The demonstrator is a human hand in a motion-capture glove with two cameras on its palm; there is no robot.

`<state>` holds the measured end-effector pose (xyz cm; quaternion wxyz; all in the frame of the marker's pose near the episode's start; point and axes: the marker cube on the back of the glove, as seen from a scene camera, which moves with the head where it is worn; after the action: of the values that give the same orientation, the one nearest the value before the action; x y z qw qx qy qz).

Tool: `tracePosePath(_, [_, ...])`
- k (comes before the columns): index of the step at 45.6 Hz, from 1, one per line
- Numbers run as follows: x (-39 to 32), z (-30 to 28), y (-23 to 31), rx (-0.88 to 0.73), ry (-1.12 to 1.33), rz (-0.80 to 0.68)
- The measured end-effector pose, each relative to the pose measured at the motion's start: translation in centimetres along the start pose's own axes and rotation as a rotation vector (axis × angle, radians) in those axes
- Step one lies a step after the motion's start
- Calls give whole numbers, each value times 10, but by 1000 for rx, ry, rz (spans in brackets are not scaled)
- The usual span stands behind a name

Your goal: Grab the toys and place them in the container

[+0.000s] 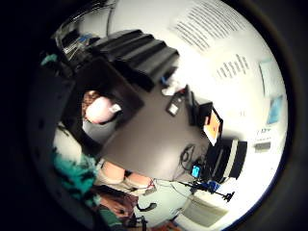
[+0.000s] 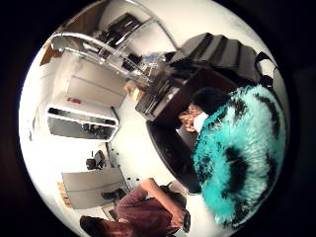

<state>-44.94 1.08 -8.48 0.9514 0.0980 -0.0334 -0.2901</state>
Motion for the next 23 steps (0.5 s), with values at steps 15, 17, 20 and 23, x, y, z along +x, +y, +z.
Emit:
tracePosePath(15, [-37,64,-7,-133,-92,-67])
tracePosePath(17, [-39,74,-8,-187,-102,-87])
tracePosePath(20, [-40,83,-6,-214,-125,-149])
tracePosePath(23, [-37,86,-2,-219,-138,-169])
